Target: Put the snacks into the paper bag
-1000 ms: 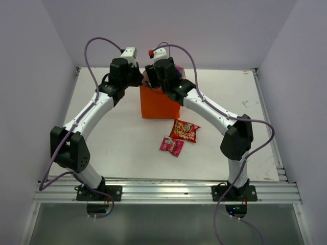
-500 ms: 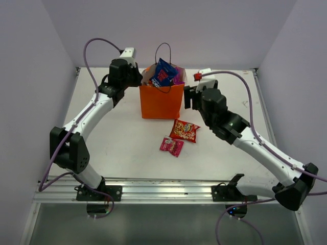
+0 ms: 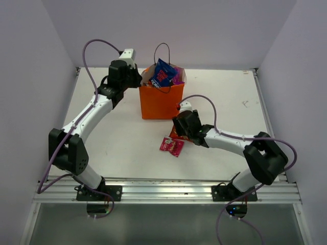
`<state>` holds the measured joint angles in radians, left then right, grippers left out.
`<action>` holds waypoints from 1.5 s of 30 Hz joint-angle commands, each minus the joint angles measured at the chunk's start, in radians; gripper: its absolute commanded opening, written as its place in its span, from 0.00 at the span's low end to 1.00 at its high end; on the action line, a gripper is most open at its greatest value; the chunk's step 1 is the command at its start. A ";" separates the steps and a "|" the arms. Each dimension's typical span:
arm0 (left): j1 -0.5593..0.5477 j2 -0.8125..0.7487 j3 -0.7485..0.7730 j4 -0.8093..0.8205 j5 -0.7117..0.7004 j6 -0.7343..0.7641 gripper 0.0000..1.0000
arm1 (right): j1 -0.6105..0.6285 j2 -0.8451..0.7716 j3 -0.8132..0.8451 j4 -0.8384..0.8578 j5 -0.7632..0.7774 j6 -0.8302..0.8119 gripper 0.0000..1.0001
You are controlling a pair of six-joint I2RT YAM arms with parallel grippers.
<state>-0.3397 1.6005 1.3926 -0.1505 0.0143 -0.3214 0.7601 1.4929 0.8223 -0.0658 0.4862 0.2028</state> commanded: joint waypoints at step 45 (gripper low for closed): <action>0.005 -0.047 0.037 0.032 -0.010 0.028 0.00 | -0.015 0.253 0.081 -0.288 -0.333 0.153 0.79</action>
<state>-0.3397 1.5875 1.3926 -0.1730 0.0143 -0.3107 0.7444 1.6516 0.9016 -0.2504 0.2852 0.3153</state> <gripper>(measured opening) 0.007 0.824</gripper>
